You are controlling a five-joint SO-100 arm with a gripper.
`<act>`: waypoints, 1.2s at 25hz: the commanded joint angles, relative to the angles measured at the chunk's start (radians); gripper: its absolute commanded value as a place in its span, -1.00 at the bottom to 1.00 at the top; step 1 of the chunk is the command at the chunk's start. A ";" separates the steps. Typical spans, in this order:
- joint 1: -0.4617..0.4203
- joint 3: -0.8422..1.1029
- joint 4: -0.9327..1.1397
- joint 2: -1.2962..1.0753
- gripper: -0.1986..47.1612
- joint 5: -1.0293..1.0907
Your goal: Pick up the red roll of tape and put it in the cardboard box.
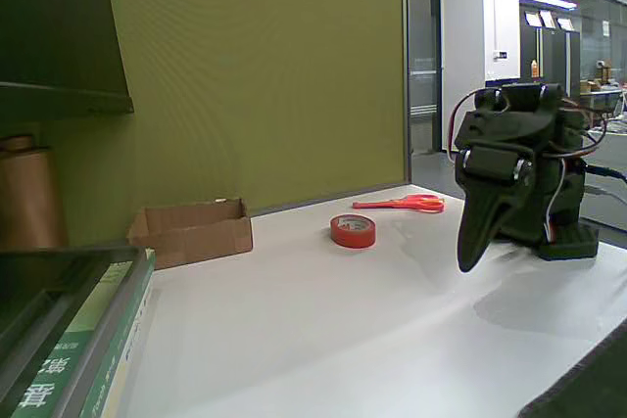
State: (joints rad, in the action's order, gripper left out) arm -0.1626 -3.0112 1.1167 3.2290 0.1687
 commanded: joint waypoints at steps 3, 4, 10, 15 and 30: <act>0.006 0.150 -0.046 -0.077 -0.99 0.018; 0.009 0.186 -0.051 -0.114 -0.99 0.017; 0.066 0.414 -0.057 -0.342 -0.96 0.025; 0.115 0.588 -0.057 -0.509 -0.29 0.054; 0.325 0.764 -0.143 -0.746 0.01 -0.026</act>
State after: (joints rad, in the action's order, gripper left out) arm 0.1488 -2.2948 0.9741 2.4850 0.1457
